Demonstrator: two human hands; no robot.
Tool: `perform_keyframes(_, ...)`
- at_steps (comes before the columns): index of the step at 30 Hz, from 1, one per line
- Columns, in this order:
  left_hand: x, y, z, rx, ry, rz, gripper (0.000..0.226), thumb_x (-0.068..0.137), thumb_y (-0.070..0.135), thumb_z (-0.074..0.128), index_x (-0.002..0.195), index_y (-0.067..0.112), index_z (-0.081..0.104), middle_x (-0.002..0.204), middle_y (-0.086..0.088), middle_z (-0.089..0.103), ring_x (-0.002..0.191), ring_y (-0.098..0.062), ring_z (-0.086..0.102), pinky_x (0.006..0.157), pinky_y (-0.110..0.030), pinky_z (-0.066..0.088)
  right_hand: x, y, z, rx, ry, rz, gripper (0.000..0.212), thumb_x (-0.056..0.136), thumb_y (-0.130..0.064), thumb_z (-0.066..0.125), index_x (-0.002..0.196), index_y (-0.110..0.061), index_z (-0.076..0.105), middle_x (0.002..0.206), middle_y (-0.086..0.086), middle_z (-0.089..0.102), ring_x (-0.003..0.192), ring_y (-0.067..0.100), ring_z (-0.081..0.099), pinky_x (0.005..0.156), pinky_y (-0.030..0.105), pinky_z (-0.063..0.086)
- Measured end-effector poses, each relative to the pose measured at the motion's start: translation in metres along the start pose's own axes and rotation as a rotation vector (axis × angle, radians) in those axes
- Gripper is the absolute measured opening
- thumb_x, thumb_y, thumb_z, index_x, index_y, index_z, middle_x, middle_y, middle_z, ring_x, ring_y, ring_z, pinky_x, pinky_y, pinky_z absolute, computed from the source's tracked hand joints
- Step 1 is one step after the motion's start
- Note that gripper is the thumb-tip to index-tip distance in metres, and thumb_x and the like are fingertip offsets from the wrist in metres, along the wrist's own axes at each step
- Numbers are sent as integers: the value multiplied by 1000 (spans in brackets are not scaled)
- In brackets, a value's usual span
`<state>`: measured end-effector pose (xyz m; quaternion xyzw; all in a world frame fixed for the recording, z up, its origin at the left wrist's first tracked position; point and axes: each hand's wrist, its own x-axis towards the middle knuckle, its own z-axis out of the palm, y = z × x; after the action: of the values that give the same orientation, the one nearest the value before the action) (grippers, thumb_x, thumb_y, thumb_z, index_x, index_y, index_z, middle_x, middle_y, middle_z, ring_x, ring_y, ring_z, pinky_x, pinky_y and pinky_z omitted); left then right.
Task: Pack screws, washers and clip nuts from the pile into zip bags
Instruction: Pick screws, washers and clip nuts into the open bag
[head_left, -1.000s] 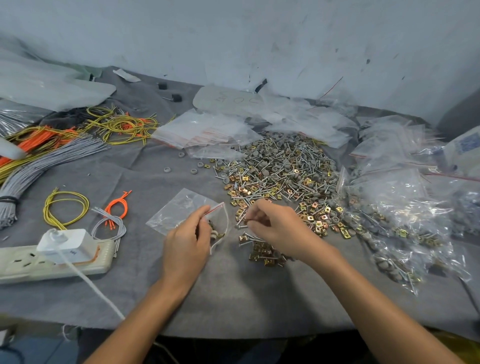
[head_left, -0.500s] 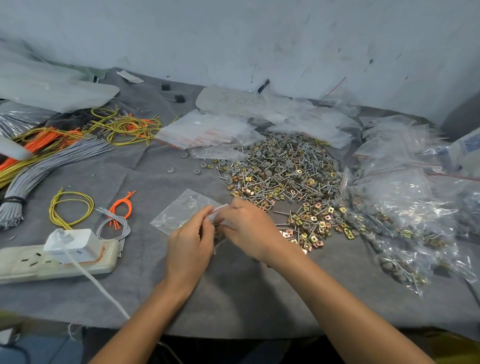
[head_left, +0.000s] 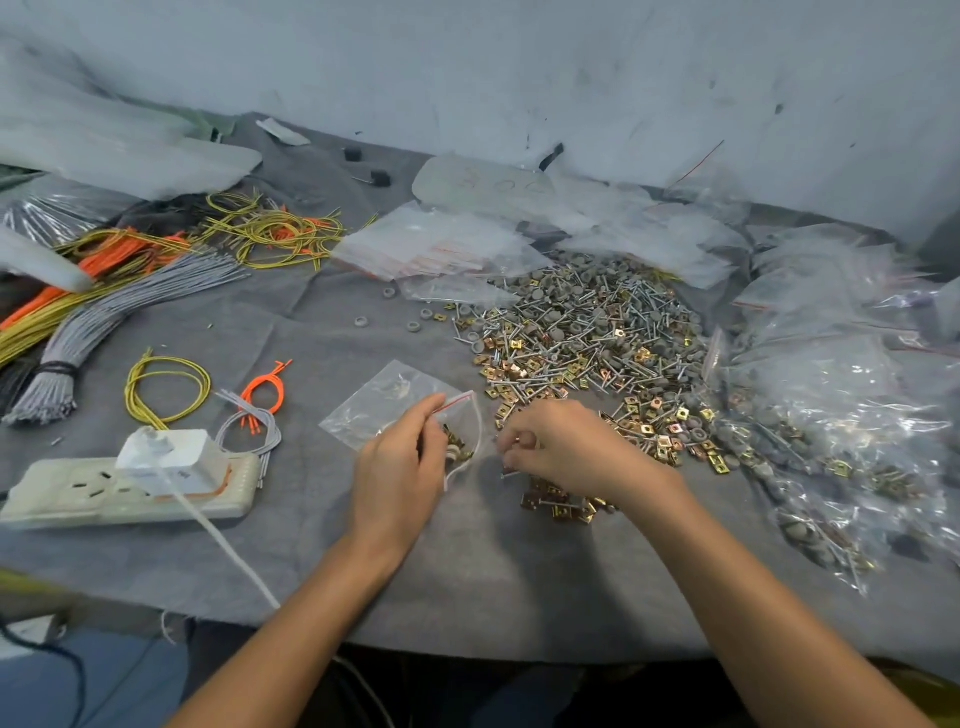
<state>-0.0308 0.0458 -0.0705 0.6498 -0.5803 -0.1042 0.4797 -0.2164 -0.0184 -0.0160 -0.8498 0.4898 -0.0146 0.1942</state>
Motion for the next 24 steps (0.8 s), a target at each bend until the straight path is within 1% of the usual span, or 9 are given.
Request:
perform_keyframes(4,0,1,-1,2,-1,2,36,95,24,47,119,15,72,107,-1,76,90,-25,71,79,-33,48,2,0,6,-77,-46,-60,10,91,-29,68,100,-32,71,96,-13,54,90,12,56,78,36,51)
perform_keyframes(7,0,0,-1,4,1,-3,36,95,24,47,120,15,72,106,-1,76,88,-26,71,77,-35,51,-1,1,7,-59,-64,-72,5,91,-26,68,94,-30,67,96,-10,52,95,15,56,85,42,51)
perform_keyframes(11,-1,1,0,11,0,7,36,95,24,47,120,15,72,103,-1,77,84,-25,70,76,-33,49,-6,4,8,-1,-74,-69,13,93,-25,67,89,-34,57,96,-13,46,96,13,52,87,37,46)
perform_keyframes(13,-1,1,0,9,6,6,35,95,23,48,119,15,72,103,-1,77,84,-25,70,77,-32,46,-8,4,10,1,-69,-83,11,95,-24,65,92,-31,56,99,-11,44,96,13,49,86,33,43)
perform_keyframes(17,0,2,0,12,1,1,35,95,23,48,119,15,72,106,-1,76,88,-25,71,78,-33,47,-15,2,7,94,48,-43,8,100,-22,54,95,-27,52,97,-12,50,88,8,50,77,30,39)
perform_keyframes(19,0,2,0,11,7,-5,36,95,24,48,119,15,72,107,-1,76,89,-25,71,78,-34,48,-19,-3,3,280,140,11,9,103,-22,52,96,-26,50,89,-8,60,78,7,57,70,32,45)
perform_keyframes(22,0,0,1,10,13,-10,36,95,26,47,119,16,72,107,0,76,92,-24,71,79,-33,49,-26,-15,3,932,177,-20,5,103,-7,54,107,-8,55,92,7,70,81,15,67,75,32,56)
perform_keyframes(23,0,0,1,13,11,-10,36,96,26,47,120,17,72,107,0,76,92,-24,71,78,-34,50,-28,-18,4,1107,167,-44,8,102,-2,54,109,-4,56,91,9,70,81,16,67,76,31,56)
perform_keyframes(24,1,0,1,15,10,-8,36,96,27,47,120,17,72,107,0,76,92,-25,71,78,-35,52,-29,-20,6,1195,158,-66,12,101,1,55,111,-3,56,91,8,71,82,16,67,77,29,56)
